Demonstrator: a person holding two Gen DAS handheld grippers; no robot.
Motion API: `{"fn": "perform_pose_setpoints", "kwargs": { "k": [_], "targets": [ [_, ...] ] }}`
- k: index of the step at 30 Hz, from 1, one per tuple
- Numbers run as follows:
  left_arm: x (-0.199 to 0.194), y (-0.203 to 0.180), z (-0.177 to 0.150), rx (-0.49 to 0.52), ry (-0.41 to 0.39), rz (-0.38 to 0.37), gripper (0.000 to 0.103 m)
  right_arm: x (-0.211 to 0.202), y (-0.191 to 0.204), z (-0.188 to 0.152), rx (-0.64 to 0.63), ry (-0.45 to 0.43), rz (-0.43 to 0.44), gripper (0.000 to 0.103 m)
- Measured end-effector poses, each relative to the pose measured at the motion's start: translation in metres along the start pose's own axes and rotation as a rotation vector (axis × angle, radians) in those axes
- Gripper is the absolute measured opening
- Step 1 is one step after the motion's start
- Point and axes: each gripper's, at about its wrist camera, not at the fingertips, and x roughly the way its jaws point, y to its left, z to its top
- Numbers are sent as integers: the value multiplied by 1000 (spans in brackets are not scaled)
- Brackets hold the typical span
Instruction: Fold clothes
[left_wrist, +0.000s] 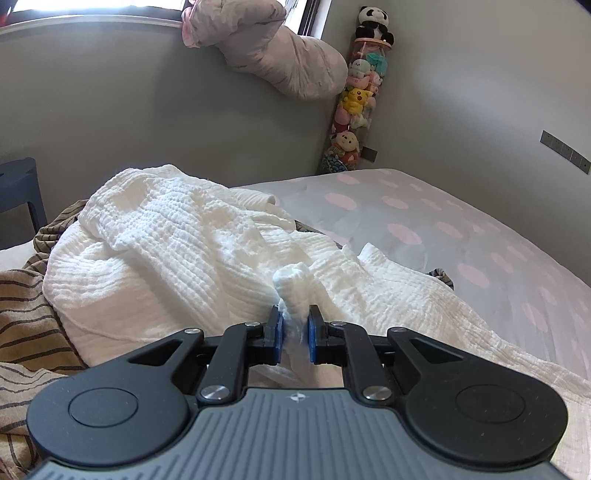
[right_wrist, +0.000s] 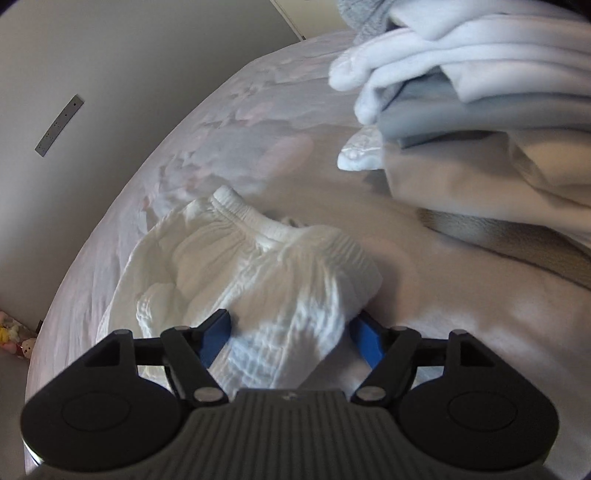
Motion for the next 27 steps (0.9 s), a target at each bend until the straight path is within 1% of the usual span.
{"fn": "perform_pose_setpoints", "kwargs": {
  "k": [1,3,4,5,6,9,11,15,18,23,27],
  "targets": [
    [1,-2,0,0,1,4,10,3,3,2,-15,1,-7,68],
    [2,-4,-1,6,0,8,9,7,10,6,-41,5,-36,43],
    [2,-5,0,15,-2,8,8,8,13,7,-50,11,-44,36],
    [1,-6,0,26,-5,7,8,8,17,8,-60,17,-49,22],
    [1,-7,0,36,-8,6,7,7,22,9,-78,20,-59,16],
    [-1,-6,3,39,-11,1,7,-2,46,11,-176,-4,-107,12],
    [-5,-4,8,32,-14,-6,6,-13,60,15,-216,-28,-116,12],
    [-20,-2,23,54,-39,-17,6,-40,84,29,-270,-58,-123,11],
    [-30,4,34,46,-23,-33,6,-61,97,35,-311,-68,-127,11],
    [-49,23,54,38,15,-43,6,-94,98,31,-336,-48,-146,11],
    [-69,48,66,26,43,-26,6,-120,88,21,-342,-19,-166,11]
  ]
}}
